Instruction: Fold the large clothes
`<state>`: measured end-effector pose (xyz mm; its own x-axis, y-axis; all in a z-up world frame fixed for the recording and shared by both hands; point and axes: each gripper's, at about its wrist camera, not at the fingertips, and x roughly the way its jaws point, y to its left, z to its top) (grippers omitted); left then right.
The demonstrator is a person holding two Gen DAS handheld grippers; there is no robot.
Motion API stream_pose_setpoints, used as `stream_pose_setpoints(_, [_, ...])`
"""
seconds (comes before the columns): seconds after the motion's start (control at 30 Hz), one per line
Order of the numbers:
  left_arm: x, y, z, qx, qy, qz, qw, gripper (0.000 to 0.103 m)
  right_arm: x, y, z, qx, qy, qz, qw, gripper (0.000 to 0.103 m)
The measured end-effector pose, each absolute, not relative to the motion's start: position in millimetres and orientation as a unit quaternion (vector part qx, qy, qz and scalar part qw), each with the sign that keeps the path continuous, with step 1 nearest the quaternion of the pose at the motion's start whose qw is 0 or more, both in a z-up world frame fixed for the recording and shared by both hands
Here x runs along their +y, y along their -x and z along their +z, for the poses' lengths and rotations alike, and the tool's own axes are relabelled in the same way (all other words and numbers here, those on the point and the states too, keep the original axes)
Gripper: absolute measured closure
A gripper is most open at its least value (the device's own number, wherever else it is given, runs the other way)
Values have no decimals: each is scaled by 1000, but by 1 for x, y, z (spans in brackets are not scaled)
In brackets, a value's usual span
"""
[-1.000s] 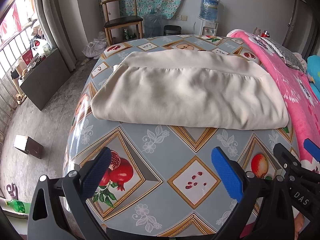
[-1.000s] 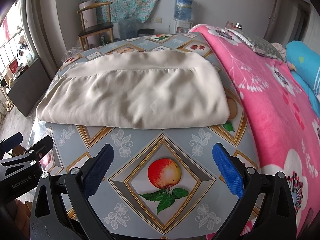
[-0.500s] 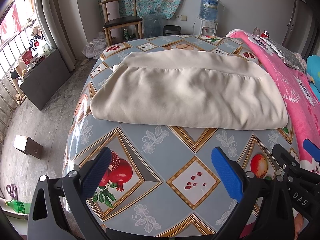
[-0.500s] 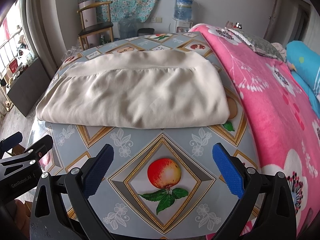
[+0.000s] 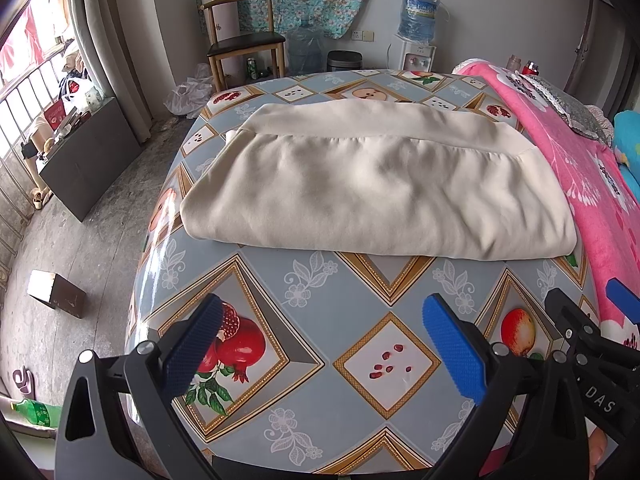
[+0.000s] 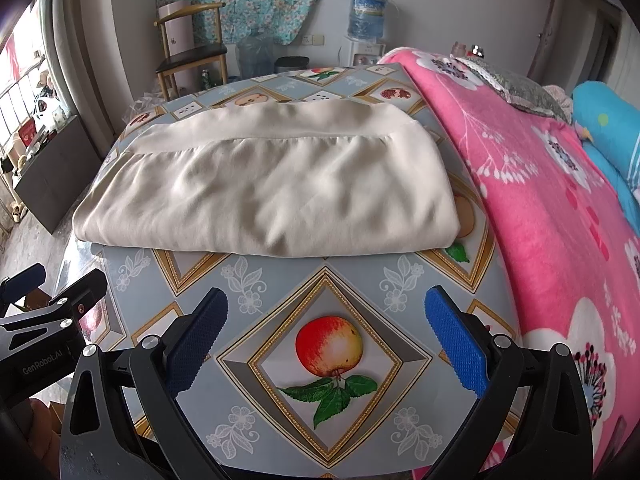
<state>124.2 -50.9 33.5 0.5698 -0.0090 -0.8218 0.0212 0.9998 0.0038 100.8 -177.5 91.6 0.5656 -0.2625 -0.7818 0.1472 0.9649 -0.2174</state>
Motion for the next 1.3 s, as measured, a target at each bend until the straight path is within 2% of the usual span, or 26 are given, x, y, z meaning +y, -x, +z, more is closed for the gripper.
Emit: stream_pose_setpoints(1.3, [-50, -123, 36, 463, 0, -10, 886, 5, -177, -101, 91, 452, 65, -117, 882, 7])
